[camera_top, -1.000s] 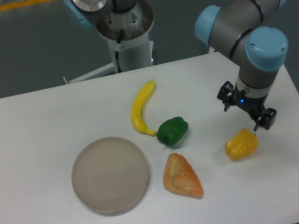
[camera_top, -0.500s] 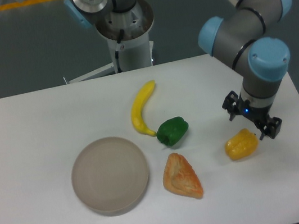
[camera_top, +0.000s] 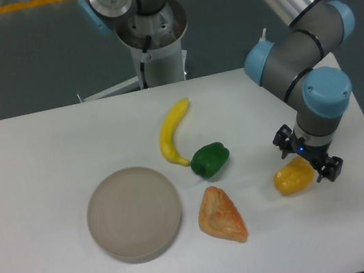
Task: Pick up the yellow pepper from the table
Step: 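Lower the gripper onto the yellow pepper and close around it, then lift the grasped yellow pepper up off the table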
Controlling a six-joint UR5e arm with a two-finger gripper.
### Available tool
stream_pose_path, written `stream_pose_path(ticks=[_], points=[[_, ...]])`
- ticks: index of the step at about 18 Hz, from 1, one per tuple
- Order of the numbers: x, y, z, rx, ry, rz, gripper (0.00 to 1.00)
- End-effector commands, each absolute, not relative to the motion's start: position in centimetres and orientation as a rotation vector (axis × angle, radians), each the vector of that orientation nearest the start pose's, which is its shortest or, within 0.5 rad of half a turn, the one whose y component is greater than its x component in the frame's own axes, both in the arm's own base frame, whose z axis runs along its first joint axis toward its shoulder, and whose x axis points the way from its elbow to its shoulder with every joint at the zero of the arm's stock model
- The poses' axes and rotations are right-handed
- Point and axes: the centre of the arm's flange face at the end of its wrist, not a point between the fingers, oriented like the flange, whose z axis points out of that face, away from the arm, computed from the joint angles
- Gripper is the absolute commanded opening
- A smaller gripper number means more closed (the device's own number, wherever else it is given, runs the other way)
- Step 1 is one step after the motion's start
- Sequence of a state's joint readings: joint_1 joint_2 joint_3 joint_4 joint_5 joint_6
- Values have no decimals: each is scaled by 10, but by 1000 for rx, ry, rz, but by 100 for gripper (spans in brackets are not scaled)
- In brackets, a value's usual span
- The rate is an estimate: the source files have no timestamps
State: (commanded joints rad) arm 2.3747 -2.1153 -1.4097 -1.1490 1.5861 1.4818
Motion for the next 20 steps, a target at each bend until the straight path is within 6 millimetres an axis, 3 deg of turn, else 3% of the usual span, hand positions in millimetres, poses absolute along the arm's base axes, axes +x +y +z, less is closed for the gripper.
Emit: stream_pose_path(ticks=[4, 10, 12, 15, 17, 20], points=[[-398, 581, 270, -2958, 1055, 80, 100], [-390, 574, 250, -2958, 1053, 76, 100], [-389, 574, 247, -2957, 1050, 76, 90], [-389, 573, 247, -2957, 1055, 77, 61], [-393, 571, 256, -2955, 1056, 94, 47], [-394, 561, 279, -2970, 1047, 59, 47]])
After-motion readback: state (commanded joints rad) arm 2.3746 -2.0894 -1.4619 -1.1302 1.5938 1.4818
